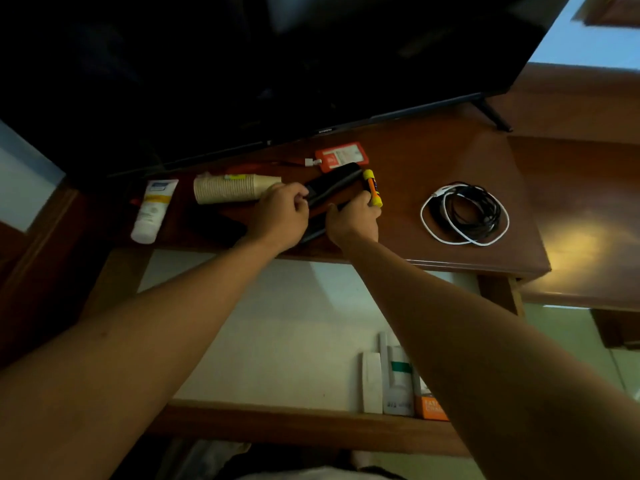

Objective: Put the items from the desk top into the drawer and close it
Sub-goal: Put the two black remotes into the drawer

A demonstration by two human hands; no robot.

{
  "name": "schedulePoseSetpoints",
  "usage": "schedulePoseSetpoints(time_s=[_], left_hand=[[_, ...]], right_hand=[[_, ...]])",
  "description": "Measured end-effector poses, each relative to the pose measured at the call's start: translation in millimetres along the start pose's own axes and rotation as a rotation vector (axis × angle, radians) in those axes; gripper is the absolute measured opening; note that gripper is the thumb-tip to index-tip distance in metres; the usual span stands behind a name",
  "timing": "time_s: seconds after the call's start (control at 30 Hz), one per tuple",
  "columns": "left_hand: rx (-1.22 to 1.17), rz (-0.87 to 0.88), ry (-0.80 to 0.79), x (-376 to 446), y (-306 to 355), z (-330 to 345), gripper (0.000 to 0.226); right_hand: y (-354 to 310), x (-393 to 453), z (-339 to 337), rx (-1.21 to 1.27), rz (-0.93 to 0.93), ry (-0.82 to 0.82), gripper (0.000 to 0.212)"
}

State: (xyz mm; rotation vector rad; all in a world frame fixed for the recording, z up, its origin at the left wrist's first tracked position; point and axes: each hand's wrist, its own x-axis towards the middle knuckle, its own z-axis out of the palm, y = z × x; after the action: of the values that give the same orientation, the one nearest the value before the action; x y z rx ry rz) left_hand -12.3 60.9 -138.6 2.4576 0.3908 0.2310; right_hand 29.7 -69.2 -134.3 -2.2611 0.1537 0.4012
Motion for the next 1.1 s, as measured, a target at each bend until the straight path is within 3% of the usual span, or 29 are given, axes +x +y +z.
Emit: schedulePoseSetpoints(time_s=[0.13,0.43,0.6,0.8,1.1], left_hand=[[0.161,0.044,-0.105,36,3,-3,0.034],[0.245,0.128,-0.261,85,12,12,0.043],[0.341,0.151,-0.352,93,14,16,0.048],[0.320,0.123,-0.334,82,19,17,0.059],[0.300,0.092,-0.247,41,25,16,0.032]], right_hand=[[-4,9,17,-0.071,0.074,0.050,0.054],[-6,13,35,-0.176,0.130,0.142,0.065],[-7,9,35,-0.121,0.138,0.140,0.053],[-5,1,29,-0.093,0.124,0.088,0.045],[19,-16,8,-0.100,0.130,0.111,0.068]])
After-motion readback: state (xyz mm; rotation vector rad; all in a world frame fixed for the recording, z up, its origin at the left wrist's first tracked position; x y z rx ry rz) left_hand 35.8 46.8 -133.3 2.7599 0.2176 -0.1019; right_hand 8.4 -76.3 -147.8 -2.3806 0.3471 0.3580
